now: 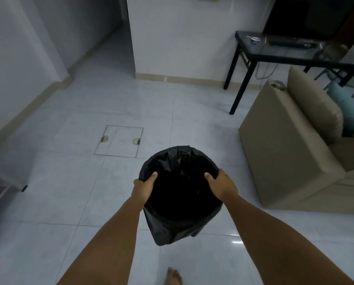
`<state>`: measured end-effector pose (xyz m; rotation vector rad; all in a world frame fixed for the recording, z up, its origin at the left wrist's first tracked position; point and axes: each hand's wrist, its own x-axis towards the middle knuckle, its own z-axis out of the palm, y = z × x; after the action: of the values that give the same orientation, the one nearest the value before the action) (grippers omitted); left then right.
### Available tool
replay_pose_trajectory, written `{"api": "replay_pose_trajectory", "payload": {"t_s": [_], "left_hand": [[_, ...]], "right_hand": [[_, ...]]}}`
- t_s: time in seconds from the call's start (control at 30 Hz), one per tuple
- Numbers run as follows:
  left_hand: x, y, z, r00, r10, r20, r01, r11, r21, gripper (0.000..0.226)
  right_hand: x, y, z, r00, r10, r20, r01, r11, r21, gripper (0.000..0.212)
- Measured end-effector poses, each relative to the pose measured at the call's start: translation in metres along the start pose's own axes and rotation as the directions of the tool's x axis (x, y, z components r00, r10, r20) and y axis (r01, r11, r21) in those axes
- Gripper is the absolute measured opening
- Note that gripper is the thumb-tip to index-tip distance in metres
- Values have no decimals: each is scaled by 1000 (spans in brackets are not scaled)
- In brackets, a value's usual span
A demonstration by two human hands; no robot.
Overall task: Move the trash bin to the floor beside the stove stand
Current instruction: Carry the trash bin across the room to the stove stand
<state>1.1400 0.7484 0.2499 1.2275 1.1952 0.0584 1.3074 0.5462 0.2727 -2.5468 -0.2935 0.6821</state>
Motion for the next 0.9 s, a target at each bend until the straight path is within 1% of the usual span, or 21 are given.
{"api": "replay_pose_trajectory", "payload": {"t_s": [0.17,0.3,0.4,0.47,0.57,0.83,0.9], "left_hand": [[71,60,25,999,-28,-28,28,999,-19,99],[138,117,37,999,-24,-40,22,998,-61,102],[184,162,43,998,-25,-60,20,996,-93,101],[217,193,44,996,-31,-87,19,991,-132,99],[255,237,42,992,-26,-121,8,989,-148,98],[336,314,24,972,-50,-229,-12,966,-258,98],[356,329,18,954,-76,-291,-17,953,-304,99]], "right_hand": [[100,-46,-23,999,-37,13,38,999,-33,72],[189,-91,-35,997,-73,26,74,996,-47,74],[247,-127,-42,995,-93,31,94,994,-60,74],[288,-155,-47,993,-108,47,111,992,-53,76],[342,-195,-56,989,-134,56,138,988,-74,80],[456,-302,-54,954,-263,145,283,950,-134,80],[487,-331,-48,934,-302,192,333,930,-156,79]]}}
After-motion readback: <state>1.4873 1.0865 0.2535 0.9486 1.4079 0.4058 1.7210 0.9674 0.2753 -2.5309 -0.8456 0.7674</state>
